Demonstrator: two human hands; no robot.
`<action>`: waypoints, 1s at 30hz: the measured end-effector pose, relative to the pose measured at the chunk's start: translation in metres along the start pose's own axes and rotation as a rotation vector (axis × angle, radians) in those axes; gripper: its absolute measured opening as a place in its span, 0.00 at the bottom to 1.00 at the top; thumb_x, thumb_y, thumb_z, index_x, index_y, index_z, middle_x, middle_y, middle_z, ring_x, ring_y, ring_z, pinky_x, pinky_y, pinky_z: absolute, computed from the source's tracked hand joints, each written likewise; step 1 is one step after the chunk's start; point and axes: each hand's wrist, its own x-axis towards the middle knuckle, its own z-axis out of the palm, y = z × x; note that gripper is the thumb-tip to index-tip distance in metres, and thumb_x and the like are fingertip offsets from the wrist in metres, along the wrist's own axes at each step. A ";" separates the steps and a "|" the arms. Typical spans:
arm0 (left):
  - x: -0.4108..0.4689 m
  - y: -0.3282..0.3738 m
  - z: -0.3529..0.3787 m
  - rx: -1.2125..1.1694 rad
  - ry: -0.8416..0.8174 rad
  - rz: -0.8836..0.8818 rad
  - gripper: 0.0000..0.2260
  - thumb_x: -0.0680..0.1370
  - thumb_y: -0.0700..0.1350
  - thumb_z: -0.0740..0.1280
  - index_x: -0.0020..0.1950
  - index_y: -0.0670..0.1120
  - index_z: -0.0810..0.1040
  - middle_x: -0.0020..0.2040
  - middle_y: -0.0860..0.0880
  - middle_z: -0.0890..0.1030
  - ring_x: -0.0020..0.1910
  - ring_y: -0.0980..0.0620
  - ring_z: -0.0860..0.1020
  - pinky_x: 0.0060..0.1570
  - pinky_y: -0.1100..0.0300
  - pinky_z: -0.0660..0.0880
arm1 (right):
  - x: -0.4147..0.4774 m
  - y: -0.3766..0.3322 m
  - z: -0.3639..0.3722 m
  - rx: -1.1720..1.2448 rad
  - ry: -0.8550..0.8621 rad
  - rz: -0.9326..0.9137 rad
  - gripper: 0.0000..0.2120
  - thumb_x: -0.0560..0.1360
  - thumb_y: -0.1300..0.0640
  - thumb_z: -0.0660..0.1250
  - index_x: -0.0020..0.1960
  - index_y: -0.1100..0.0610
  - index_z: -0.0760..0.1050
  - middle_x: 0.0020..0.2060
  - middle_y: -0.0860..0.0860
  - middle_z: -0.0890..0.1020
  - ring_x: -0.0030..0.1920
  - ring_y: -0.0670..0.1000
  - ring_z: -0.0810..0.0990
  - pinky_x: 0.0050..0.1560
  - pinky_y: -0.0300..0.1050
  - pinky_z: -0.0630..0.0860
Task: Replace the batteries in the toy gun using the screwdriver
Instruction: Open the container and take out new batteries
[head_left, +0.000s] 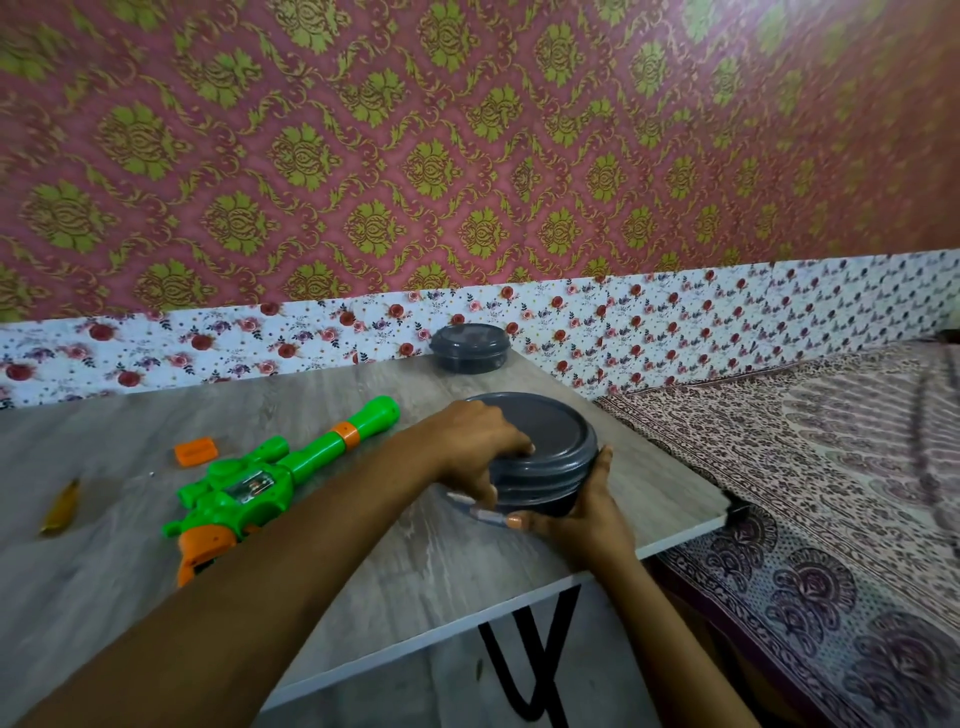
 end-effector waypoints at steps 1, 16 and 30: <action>-0.001 -0.001 -0.002 -0.004 -0.006 0.000 0.29 0.72 0.53 0.70 0.72 0.53 0.66 0.64 0.51 0.75 0.59 0.50 0.72 0.48 0.60 0.64 | -0.001 0.000 0.000 0.002 -0.005 -0.001 0.69 0.58 0.37 0.76 0.70 0.52 0.21 0.74 0.53 0.63 0.71 0.56 0.64 0.69 0.56 0.64; 0.012 -0.071 0.009 -1.188 0.785 -0.663 0.13 0.72 0.40 0.73 0.55 0.44 0.77 0.52 0.46 0.80 0.52 0.45 0.80 0.55 0.48 0.77 | 0.024 -0.003 -0.038 0.378 -0.051 0.016 0.35 0.76 0.48 0.63 0.77 0.55 0.50 0.75 0.54 0.57 0.73 0.56 0.59 0.71 0.50 0.59; 0.066 -0.086 0.080 -1.915 0.723 -1.078 0.21 0.79 0.34 0.61 0.70 0.40 0.60 0.64 0.41 0.71 0.48 0.47 0.76 0.45 0.56 0.77 | 0.049 0.025 -0.031 0.852 0.197 0.156 0.14 0.78 0.61 0.59 0.63 0.58 0.73 0.58 0.53 0.79 0.57 0.50 0.76 0.61 0.47 0.72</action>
